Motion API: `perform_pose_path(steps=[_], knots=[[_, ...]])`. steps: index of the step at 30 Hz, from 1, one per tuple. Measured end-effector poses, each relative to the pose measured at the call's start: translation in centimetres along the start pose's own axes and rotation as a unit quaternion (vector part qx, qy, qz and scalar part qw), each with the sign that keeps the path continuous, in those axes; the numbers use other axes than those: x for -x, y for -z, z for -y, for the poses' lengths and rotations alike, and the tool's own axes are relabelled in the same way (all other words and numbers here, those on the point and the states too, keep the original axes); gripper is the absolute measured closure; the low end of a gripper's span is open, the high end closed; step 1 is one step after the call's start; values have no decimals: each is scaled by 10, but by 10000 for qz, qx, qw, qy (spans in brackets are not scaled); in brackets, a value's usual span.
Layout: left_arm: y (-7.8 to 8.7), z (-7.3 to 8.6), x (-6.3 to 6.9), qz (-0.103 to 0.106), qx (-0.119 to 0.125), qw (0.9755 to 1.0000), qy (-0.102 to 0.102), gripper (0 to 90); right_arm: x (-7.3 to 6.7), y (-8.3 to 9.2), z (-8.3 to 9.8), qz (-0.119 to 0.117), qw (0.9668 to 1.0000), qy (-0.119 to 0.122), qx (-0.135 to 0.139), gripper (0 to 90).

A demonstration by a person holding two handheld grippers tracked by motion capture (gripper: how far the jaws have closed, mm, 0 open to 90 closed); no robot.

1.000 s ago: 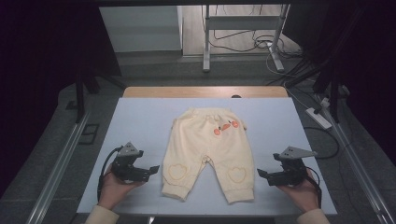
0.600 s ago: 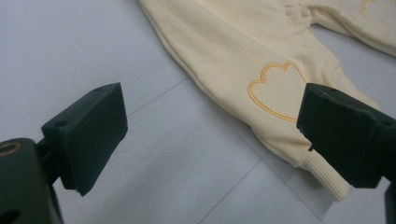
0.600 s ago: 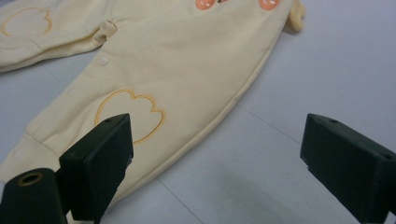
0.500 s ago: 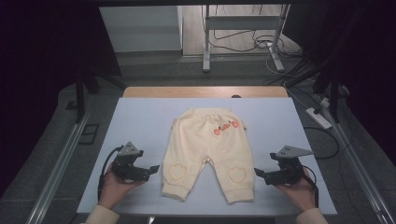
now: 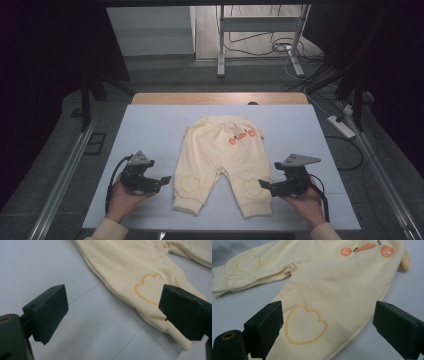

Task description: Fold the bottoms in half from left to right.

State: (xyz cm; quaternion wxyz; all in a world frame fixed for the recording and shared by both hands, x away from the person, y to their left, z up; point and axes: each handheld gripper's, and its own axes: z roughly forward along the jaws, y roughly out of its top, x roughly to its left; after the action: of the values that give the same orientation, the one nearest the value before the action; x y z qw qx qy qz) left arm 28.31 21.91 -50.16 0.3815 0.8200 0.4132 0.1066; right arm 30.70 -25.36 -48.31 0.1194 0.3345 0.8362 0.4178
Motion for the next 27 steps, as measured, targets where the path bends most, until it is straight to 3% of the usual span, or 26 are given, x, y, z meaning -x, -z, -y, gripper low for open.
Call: perform_pose_path(steps=[4,11,16,23,27], knots=[[0,0,0,11,29,10000,-31,89,-6,-5,-1,-30,9999,91,-90,97],[0,-1,0,31,42,10000,-9,93,-14,-12,-7,-145,9999,9,35,98],[0,-1,1,1,53,10000,-45,95,-23,-22,-9,-201,9996,189,-109,99],[1,-2,3,-13,35,10000,-65,96,-31,-31,-14,-303,9993,199,-96,99],[0,-2,3,-20,27,10000,-85,97,-42,-40,-21,-401,9984,372,-142,99]])
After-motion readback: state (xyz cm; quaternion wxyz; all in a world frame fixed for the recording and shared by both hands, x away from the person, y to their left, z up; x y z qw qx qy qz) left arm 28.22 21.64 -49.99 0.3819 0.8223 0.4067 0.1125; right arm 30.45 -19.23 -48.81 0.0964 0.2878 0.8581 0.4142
